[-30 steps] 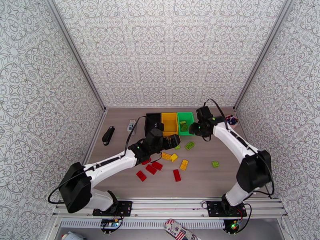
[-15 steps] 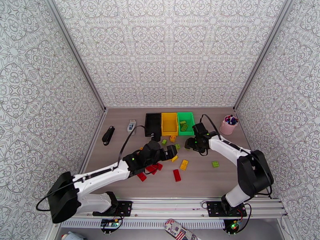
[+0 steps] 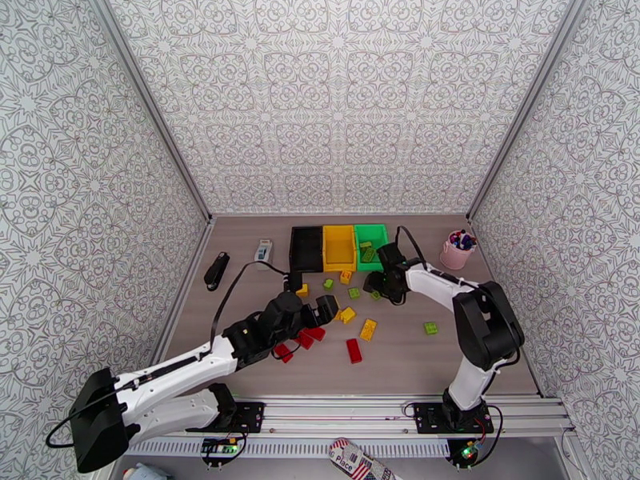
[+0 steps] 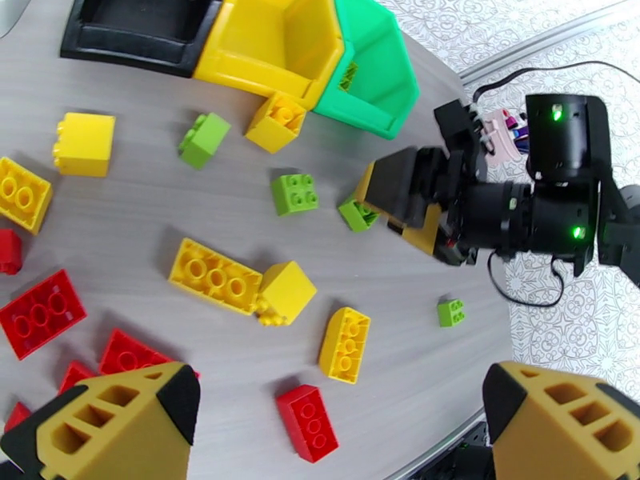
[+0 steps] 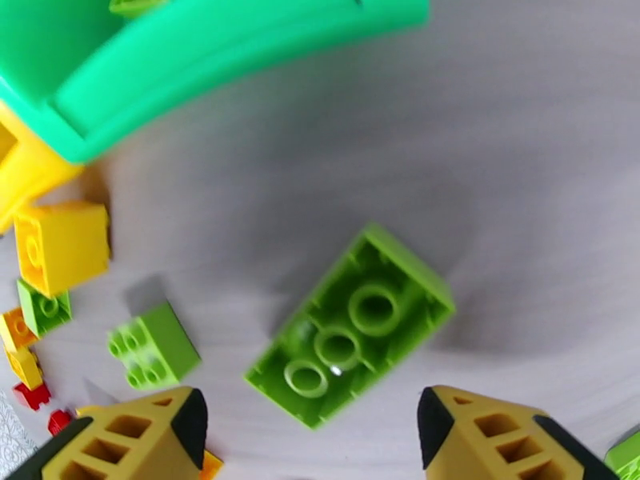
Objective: Sort the legos into containers by color
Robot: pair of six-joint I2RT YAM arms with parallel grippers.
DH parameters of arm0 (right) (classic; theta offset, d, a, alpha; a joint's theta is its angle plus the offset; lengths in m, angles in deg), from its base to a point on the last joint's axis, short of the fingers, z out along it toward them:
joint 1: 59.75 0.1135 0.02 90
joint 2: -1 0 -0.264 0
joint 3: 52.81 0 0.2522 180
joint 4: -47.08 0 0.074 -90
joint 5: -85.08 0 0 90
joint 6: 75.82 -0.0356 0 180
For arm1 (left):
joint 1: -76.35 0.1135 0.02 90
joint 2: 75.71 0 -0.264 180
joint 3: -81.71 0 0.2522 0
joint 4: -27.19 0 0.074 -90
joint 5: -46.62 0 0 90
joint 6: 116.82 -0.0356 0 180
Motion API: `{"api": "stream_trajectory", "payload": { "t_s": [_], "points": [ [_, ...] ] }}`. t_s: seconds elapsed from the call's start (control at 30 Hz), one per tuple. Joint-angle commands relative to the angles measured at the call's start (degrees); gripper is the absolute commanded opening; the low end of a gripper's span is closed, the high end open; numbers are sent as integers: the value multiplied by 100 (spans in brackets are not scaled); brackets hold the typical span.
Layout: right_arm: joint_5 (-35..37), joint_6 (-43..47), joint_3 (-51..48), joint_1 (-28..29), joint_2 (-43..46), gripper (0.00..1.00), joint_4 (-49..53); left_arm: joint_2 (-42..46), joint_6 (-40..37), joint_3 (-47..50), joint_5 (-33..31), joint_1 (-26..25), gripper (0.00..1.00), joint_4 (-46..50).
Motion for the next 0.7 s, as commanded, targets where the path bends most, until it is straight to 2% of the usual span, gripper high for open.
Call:
{"api": "stream_trajectory", "payload": {
  "t_s": [0.0,0.2,0.53,0.67],
  "points": [
    [351,-95,367,56,-271,72,227,170,48,111,-117,97,99,140],
    [968,55,979,202,-673,66,890,321,48,215,-90,181,99,168],
    [931,113,908,233,-916,55,792,301,48,267,39,285,99,106],
    [955,140,802,227,-833,43,754,128,-18,149,193,364,99,78]
  ]
}}
